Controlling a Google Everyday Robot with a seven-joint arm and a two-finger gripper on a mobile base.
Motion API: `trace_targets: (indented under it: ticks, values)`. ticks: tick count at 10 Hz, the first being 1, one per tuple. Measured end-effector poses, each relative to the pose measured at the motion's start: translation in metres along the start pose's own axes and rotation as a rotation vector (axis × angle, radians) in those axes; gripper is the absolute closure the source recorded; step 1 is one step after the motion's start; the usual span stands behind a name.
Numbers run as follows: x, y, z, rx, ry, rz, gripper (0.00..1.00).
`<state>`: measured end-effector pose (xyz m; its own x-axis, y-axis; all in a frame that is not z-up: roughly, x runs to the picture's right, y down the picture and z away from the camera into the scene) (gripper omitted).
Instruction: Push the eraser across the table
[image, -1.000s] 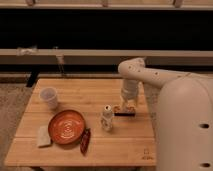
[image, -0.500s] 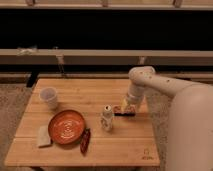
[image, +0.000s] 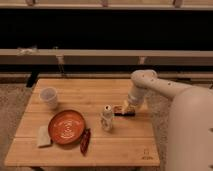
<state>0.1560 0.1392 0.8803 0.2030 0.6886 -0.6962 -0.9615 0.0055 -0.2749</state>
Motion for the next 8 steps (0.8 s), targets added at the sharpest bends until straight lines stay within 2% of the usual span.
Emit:
trace_targets:
  ticks: [4, 7, 8]
  values:
    - [-0.004, 0.000, 0.000, 0.000, -0.010, -0.006, 0.35]
    - [-0.014, 0.034, 0.005, -0.019, 0.011, -0.056, 0.35]
    - [-0.015, 0.037, 0.006, -0.024, 0.016, -0.058, 0.35]
